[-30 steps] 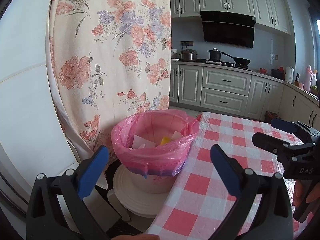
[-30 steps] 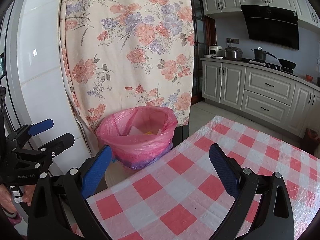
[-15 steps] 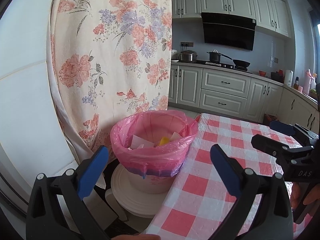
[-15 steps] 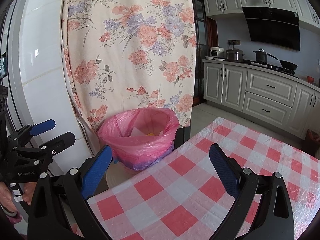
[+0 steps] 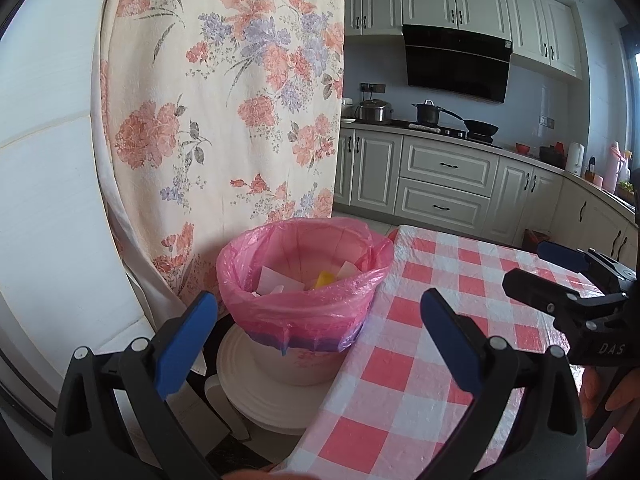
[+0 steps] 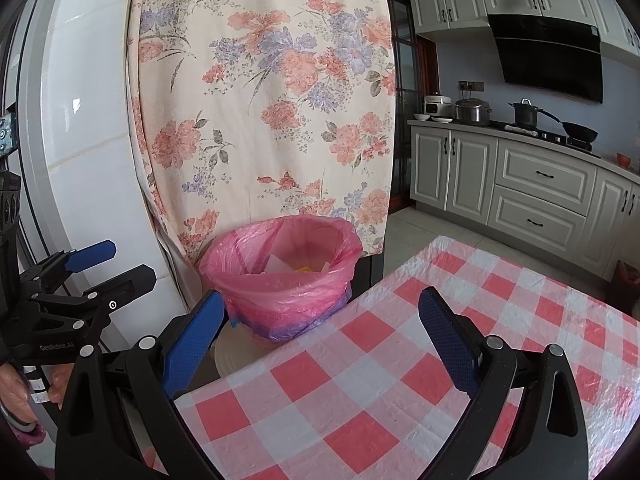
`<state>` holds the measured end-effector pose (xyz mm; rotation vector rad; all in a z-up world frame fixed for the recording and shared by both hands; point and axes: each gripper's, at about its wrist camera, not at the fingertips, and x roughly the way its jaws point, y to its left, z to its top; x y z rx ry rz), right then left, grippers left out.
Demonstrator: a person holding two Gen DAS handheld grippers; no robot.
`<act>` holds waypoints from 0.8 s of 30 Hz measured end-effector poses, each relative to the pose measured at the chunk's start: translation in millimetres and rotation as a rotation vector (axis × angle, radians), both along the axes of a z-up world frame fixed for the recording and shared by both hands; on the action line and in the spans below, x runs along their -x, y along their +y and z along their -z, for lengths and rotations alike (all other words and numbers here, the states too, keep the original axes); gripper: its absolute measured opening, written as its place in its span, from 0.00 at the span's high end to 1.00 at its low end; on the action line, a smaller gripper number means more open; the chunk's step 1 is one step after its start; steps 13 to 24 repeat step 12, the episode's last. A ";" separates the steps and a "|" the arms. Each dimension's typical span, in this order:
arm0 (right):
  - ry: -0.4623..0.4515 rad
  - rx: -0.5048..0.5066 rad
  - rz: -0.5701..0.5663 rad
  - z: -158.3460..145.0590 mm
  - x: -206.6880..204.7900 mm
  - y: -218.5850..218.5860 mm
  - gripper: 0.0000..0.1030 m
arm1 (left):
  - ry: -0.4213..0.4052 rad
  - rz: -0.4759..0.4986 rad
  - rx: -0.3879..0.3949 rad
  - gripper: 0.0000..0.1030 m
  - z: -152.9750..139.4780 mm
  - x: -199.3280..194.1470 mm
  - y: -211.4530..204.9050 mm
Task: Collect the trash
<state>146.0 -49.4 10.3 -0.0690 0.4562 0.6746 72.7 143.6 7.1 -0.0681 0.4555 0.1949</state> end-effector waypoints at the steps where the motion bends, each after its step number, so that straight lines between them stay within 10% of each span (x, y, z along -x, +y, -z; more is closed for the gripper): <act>1: 0.001 0.002 0.000 0.3 0.0 0.5 0.10 | 0.001 -0.004 0.004 0.04 1.9 -0.2 0.8; 24: 0.010 0.008 -0.006 6.0 0.6 0.4 0.10 | 0.018 -0.037 0.020 0.04 7.9 -0.2 5.7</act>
